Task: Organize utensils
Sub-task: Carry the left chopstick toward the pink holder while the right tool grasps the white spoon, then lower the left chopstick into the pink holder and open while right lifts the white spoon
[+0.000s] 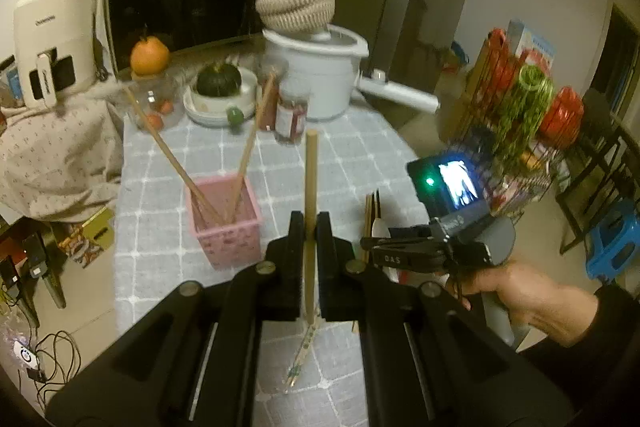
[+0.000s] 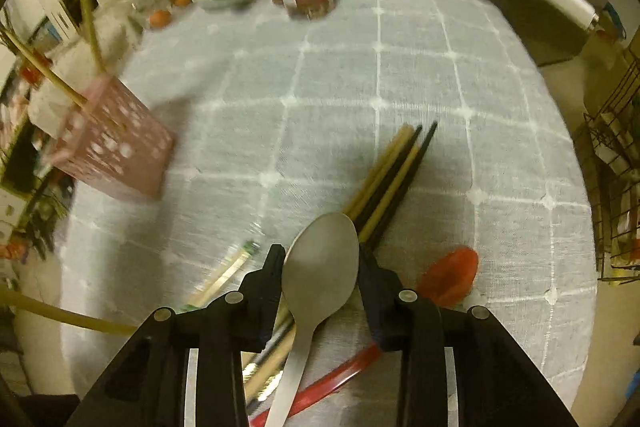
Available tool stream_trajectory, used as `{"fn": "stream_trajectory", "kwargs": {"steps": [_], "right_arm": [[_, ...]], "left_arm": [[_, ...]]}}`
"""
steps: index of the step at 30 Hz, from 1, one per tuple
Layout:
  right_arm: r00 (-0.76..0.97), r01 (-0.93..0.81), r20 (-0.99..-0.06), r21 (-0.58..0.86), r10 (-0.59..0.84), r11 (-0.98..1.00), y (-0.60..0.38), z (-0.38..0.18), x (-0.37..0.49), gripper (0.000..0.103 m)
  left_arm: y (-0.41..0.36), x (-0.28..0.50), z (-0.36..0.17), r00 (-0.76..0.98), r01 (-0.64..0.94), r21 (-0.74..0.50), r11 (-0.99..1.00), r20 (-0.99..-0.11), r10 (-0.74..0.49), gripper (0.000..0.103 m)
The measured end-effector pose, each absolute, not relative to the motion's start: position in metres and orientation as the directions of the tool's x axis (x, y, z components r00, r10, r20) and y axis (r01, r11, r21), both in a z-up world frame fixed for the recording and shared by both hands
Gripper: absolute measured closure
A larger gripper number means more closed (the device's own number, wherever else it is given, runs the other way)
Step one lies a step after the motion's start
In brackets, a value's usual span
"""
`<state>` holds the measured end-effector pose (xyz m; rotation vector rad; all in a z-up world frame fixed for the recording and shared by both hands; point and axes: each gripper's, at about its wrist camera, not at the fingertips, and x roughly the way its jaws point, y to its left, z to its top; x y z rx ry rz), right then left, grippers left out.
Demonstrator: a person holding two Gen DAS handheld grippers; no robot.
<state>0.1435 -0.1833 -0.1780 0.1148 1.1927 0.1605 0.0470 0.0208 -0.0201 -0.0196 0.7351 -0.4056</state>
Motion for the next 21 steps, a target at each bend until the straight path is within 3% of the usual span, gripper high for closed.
{"fn": "stream_trajectory", "kwargs": {"steps": [12,21], "right_arm": [[0.542,-0.097,-0.814,0.184,0.207,0.978,-0.172,-0.122,0.129,0.067],[0.596,-0.104,-0.777,0.18,0.206,0.978,-0.167,-0.115,0.121,0.067]], "left_arm": [[0.07,0.032,0.05,0.905,0.261,-0.207,0.943,-0.288,-0.314,0.097],[0.072,0.071,0.019,0.92,0.166,-0.188,0.968,-0.324,-0.221,0.097]]}}
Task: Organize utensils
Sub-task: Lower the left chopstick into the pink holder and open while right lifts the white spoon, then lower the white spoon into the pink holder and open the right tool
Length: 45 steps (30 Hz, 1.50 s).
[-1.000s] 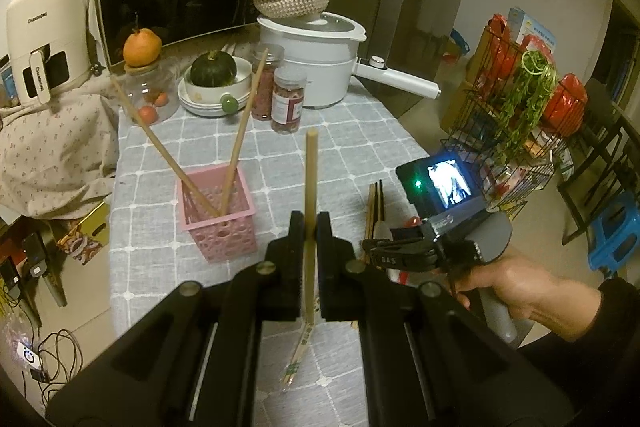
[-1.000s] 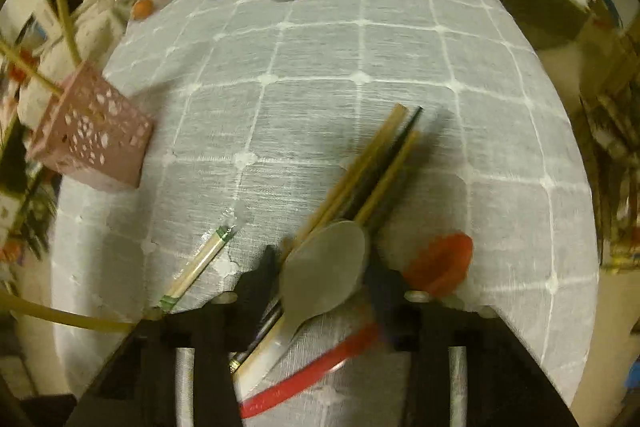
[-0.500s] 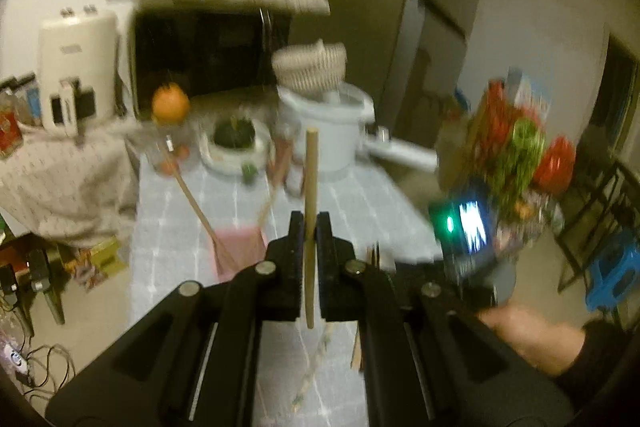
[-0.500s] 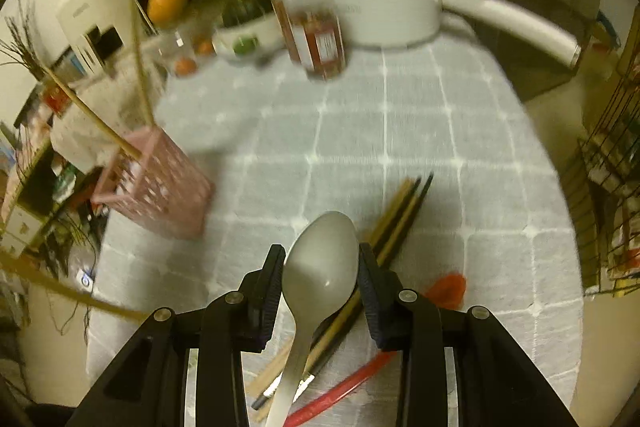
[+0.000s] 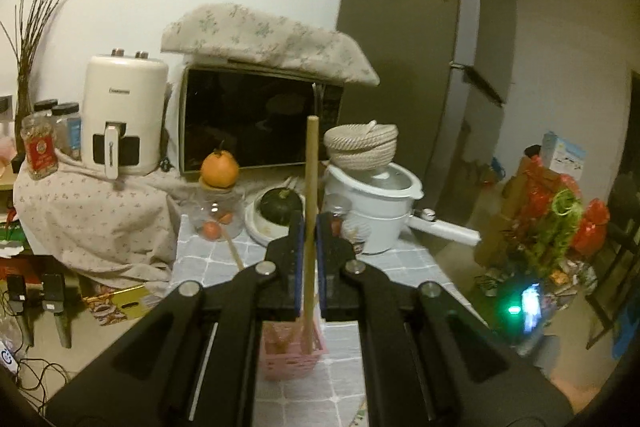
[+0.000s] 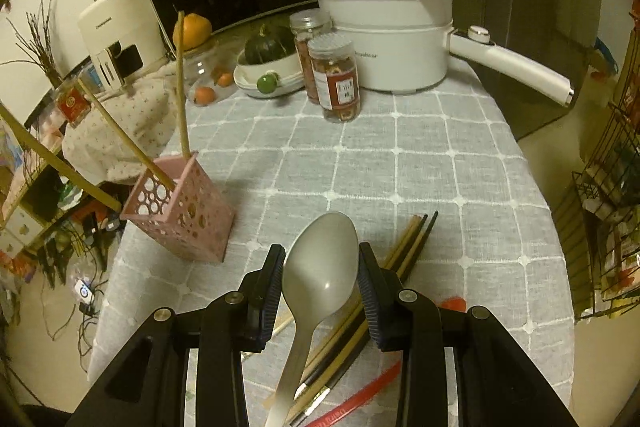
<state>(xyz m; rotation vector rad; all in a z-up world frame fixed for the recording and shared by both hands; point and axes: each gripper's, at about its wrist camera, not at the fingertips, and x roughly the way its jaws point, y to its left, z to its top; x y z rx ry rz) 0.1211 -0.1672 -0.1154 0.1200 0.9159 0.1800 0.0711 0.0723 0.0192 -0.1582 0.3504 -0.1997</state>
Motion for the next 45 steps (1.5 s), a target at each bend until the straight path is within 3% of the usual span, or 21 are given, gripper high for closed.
{"fn": "stream_trajectory", "kwargs": {"steps": [9,17,27,32,35,38,45], "right_arm": [[0.675,-0.116,-0.71,0.17,0.204,0.979,-0.161,-0.101,0.114,0.067],[0.747,-0.115,-0.638,0.153,0.187,0.982,-0.149,-0.086,0.117,0.067],[0.833,-0.128,-0.521,0.148,0.187,0.981,-0.127,-0.068,0.126,0.066],[0.844,-0.096,-0.504,0.197,0.185,0.976,-0.118,-0.07,0.138,0.066],[0.856,-0.079,-0.484,0.224,0.181,0.971,-0.116,-0.066,0.143,0.066],[0.875,-0.06,-0.454,0.248,0.171,0.967,-0.115,-0.058,0.147,0.066],[0.927,-0.016,-0.356,0.278,0.118,0.96,-0.1,-0.037,0.152,0.066]], "left_arm": [[0.075,0.093,0.001,0.939,0.108,-0.179,0.978,-0.306,-0.16,0.096],[0.071,0.13,-0.032,0.87,0.083,-0.182,0.98,-0.466,-0.16,0.097],[0.078,0.149,-0.051,0.82,0.054,-0.235,0.97,-0.544,-0.178,0.096],[0.077,0.144,-0.045,0.808,0.072,-0.23,0.971,-0.556,-0.192,0.077],[0.083,0.135,-0.039,0.798,0.071,-0.226,0.972,-0.571,-0.19,0.073],[0.093,0.127,-0.036,0.779,0.055,-0.236,0.97,-0.598,-0.19,0.056],[0.116,0.116,-0.053,0.684,-0.033,-0.185,0.982,-0.721,-0.113,0.051]]}}
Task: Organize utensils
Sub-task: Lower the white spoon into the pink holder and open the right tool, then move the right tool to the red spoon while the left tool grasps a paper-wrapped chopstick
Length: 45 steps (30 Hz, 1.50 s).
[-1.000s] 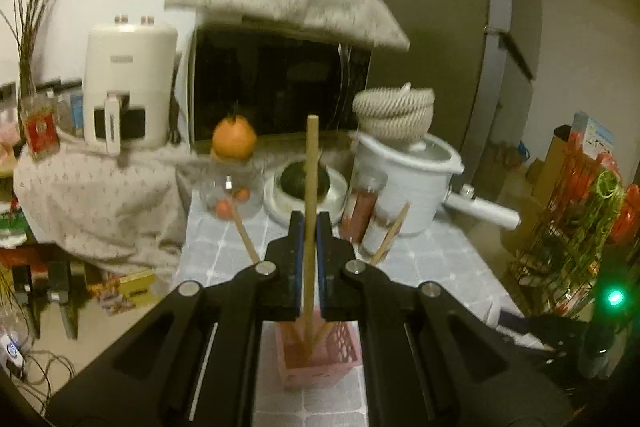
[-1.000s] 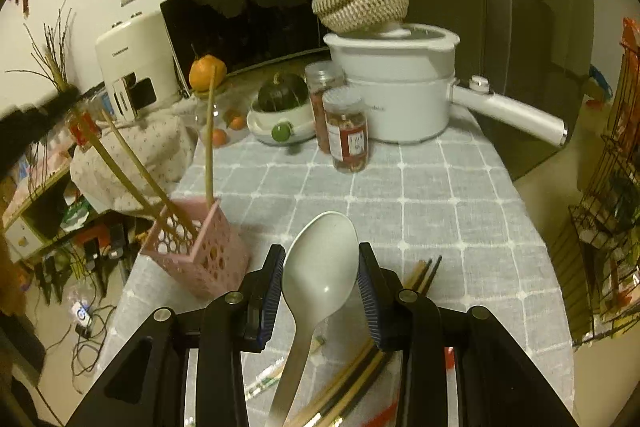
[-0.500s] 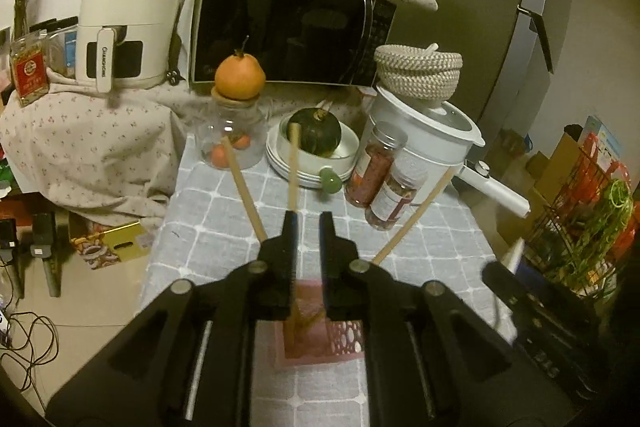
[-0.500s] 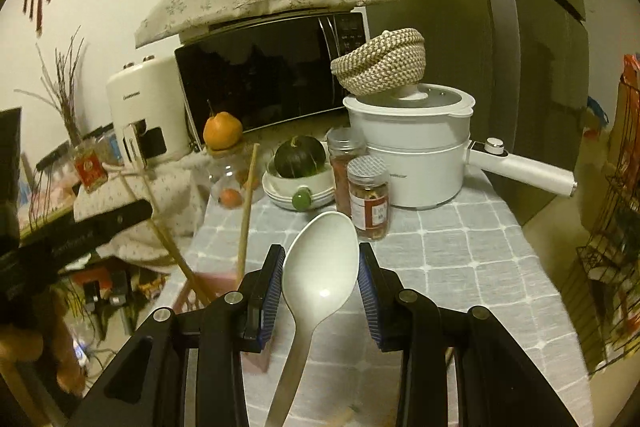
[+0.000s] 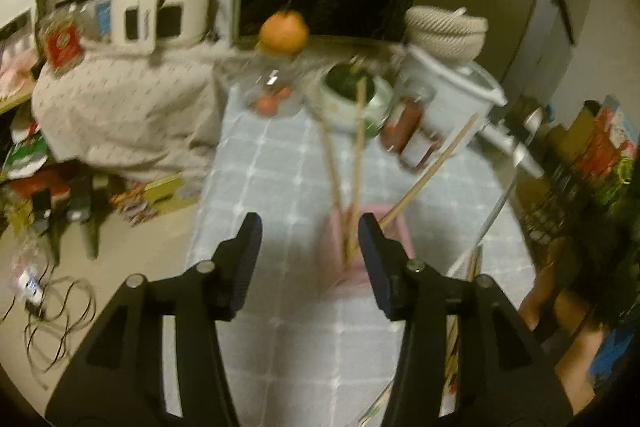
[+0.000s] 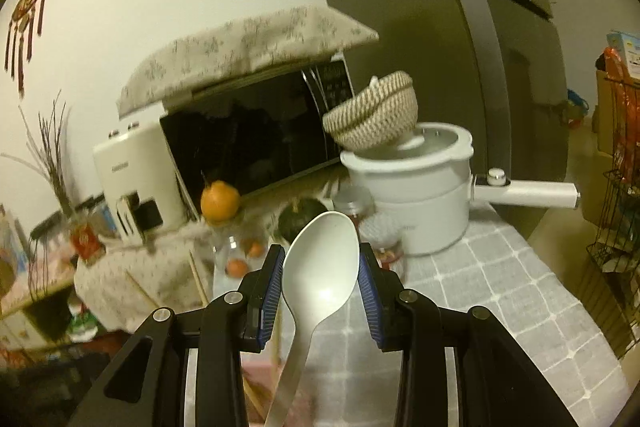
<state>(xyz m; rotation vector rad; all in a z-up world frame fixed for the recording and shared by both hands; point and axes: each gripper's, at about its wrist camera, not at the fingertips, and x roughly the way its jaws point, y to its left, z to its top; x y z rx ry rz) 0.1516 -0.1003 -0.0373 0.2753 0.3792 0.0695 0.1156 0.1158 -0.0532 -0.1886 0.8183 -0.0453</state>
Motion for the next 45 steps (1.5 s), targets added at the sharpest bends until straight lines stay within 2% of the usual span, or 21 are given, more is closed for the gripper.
{"fn": "stream_trajectory", "kwargs": {"steps": [4,10,15,20,21,24,30,35,39,41,45], "right_arm": [[0.954,0.016,-0.295,0.216,0.05,0.976,-0.074,-0.036,0.152,0.066],[0.964,0.078,-0.262,0.146,-0.037,0.986,-0.048,-0.049,0.159,0.066],[0.963,0.093,-0.26,0.092,-0.066,0.991,-0.032,-0.059,0.161,0.066],[0.956,0.078,-0.289,0.126,-0.039,0.989,-0.031,-0.068,0.158,0.065],[0.953,0.071,-0.301,0.143,-0.025,0.987,-0.033,-0.069,0.158,0.064],[0.951,0.052,-0.309,0.186,0.008,0.981,-0.039,-0.067,0.154,0.047],[0.95,0.041,-0.312,0.196,0.022,0.98,-0.052,-0.052,0.145,0.045],[0.944,0.059,-0.329,0.182,0.005,0.982,-0.078,-0.043,0.132,0.034],[0.925,0.075,-0.379,0.19,0.002,0.979,-0.106,-0.044,0.123,0.03],[0.913,0.09,-0.409,0.202,0.001,0.975,-0.123,-0.047,0.118,0.026],[0.884,0.121,-0.468,0.192,-0.017,0.974,-0.154,-0.052,0.11,0.023]], "left_arm": [[0.131,0.119,-0.067,0.633,-0.097,-0.183,0.978,-0.77,-0.081,0.051],[0.142,0.119,-0.074,0.6,-0.132,-0.19,0.973,-0.797,-0.075,0.05],[0.142,0.117,-0.072,0.605,-0.127,-0.183,0.975,-0.793,-0.07,0.05],[0.143,0.117,-0.073,0.603,-0.131,-0.185,0.974,-0.794,-0.069,0.049],[0.143,0.117,-0.073,0.603,-0.131,-0.185,0.974,-0.795,-0.07,0.049],[0.142,0.117,-0.073,0.605,-0.129,-0.187,0.974,-0.793,-0.072,0.048],[0.137,0.114,-0.072,0.609,-0.113,-0.197,0.974,-0.788,-0.089,0.044],[0.128,0.11,-0.071,0.607,-0.086,-0.203,0.975,-0.787,-0.11,0.037],[0.119,0.104,-0.07,0.607,-0.056,-0.219,0.974,-0.782,-0.141,0.032],[0.113,0.1,-0.068,0.611,-0.043,-0.204,0.978,-0.78,-0.136,0.026],[0.1,0.093,-0.069,0.61,-0.016,-0.202,0.979,-0.778,-0.151,0.023]]}}
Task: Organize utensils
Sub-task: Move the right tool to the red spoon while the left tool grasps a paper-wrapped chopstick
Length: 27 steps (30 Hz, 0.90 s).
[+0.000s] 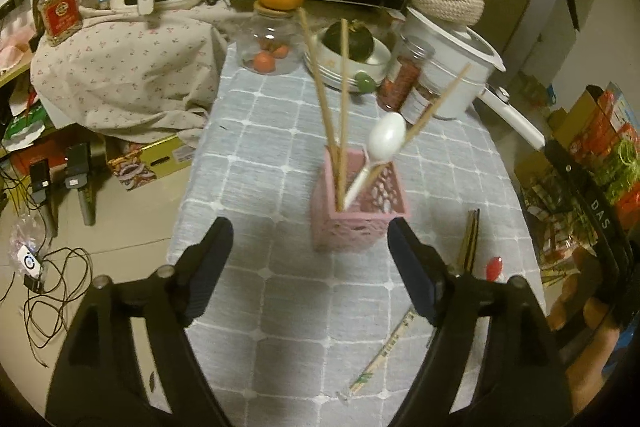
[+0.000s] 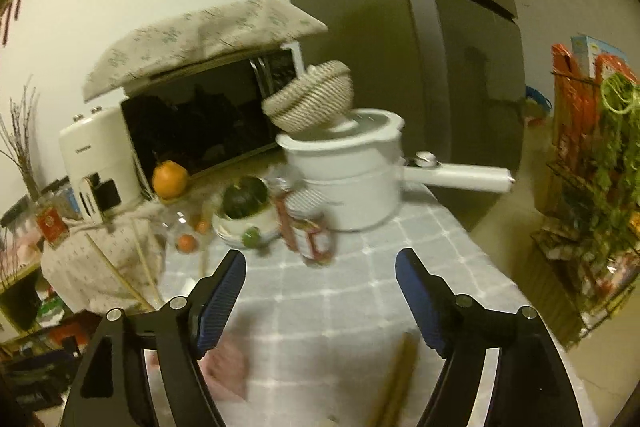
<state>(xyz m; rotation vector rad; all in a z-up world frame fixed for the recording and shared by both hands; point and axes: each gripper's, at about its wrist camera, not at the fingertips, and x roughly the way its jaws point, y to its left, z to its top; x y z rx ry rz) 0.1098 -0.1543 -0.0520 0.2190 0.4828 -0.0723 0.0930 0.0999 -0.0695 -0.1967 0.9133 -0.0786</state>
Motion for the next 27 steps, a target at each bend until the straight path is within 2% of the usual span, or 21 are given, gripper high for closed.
{"fn": "stream_trajectory", "kwargs": {"steps": [10,18,27], "right_arm": [[0.774,0.173,-0.631,0.14,-0.047,0.975,-0.208,-0.069,0.094,0.016],[0.61,0.178,-0.792,0.178,0.034,0.968,-0.239,-0.098,0.099,0.015],[0.509,0.191,-0.861,0.142,0.025,0.971,-0.269,-0.121,0.106,0.015]], "left_arm": [[0.053,0.081,-0.089,0.541,0.08,-0.189,0.979,-0.816,-0.202,0.022],[0.02,0.077,-0.105,0.482,0.172,-0.139,0.975,-0.852,-0.206,0.022],[-0.019,0.088,-0.125,0.381,0.271,-0.178,0.946,-0.883,-0.275,0.022]]}}
